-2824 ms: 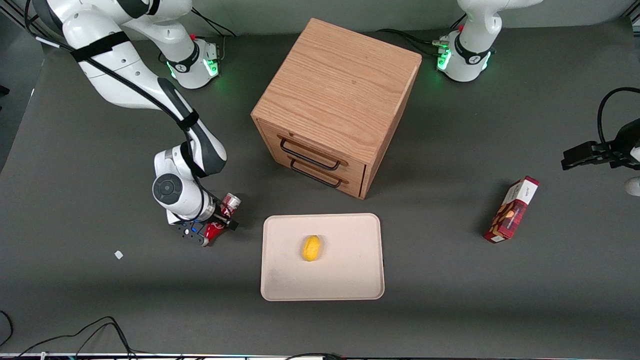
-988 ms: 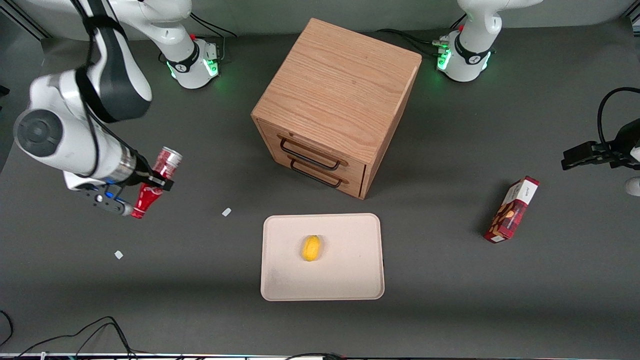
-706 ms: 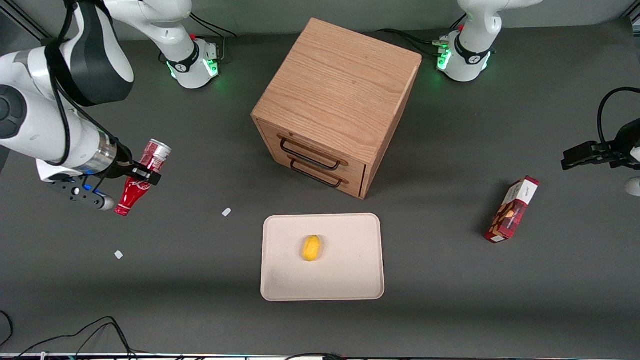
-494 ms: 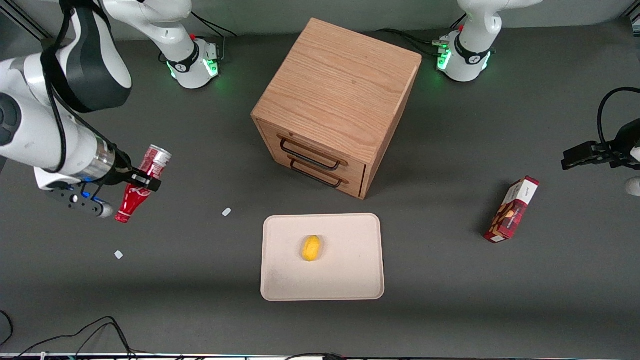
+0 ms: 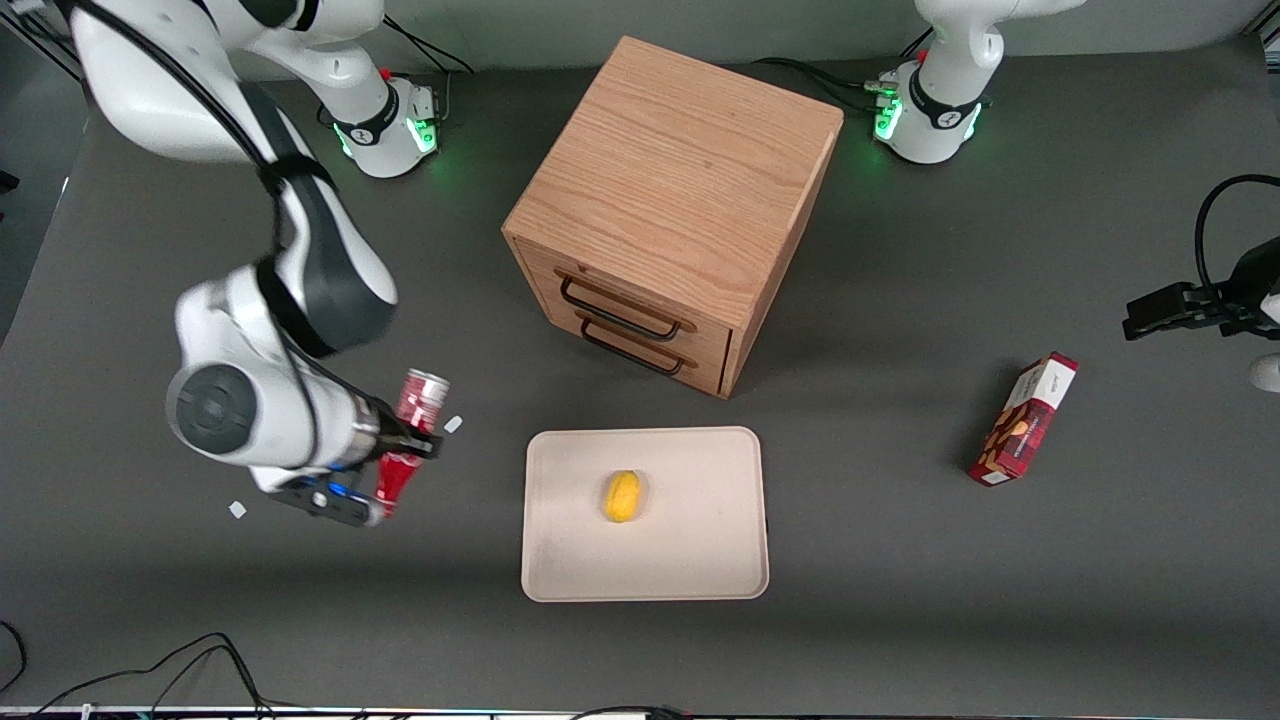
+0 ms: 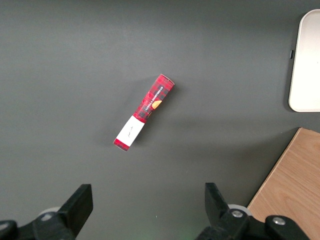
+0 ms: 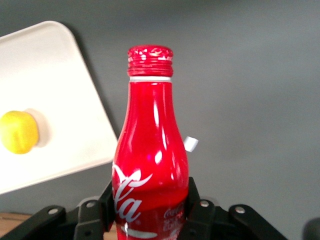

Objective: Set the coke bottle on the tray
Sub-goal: 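Carry the upright bottle over the white tray beside the lemon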

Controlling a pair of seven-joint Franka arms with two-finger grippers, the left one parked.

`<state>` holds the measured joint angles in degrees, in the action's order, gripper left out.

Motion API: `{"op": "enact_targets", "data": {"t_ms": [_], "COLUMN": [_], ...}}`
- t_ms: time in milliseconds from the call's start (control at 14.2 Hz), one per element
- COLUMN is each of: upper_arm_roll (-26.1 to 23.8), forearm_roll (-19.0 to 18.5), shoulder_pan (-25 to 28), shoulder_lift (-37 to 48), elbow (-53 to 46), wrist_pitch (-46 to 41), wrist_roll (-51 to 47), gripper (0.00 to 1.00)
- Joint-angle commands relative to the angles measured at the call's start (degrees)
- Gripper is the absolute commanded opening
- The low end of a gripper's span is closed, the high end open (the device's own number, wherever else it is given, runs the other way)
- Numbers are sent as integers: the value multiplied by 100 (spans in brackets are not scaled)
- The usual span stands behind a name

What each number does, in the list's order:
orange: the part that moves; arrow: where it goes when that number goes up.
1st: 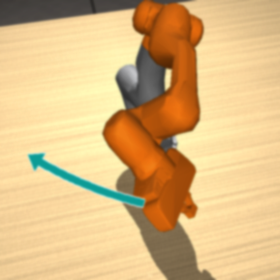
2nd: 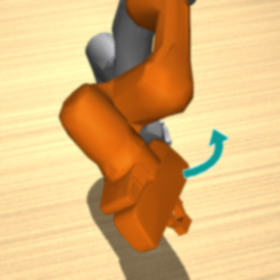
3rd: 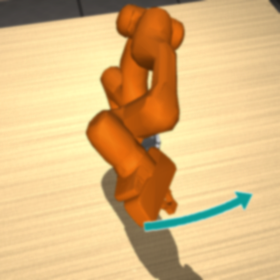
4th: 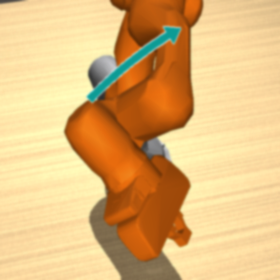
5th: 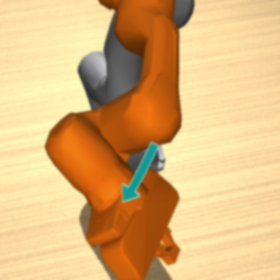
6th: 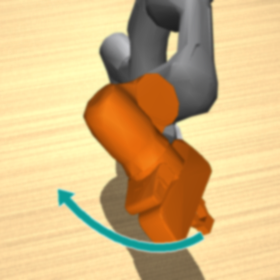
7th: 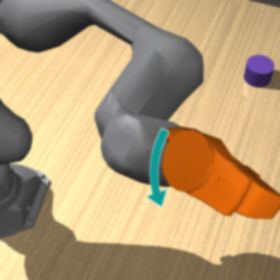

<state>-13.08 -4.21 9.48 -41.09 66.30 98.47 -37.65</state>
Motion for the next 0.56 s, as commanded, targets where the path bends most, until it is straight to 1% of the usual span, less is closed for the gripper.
{"op": "enact_targets", "data": {"t_ms": [0,141,212,424,494], "upper_arm_roll": [330,892,1060,1071,1062], "forearm_roll": [-133,-133,-133,-133,-124], "shoulder_pan": [552,1131,1300,1337,1371], "shoulder_lift": [-838,-1163,-1295,-1629,-1769], "elbow": [-987,-987,-996,-1066,-1145], "wrist_pitch": [380,1276,1550,1947,2087], "wrist_roll": [73,258,398,1249,1286], "gripper": [0,0,0,0,0]}}
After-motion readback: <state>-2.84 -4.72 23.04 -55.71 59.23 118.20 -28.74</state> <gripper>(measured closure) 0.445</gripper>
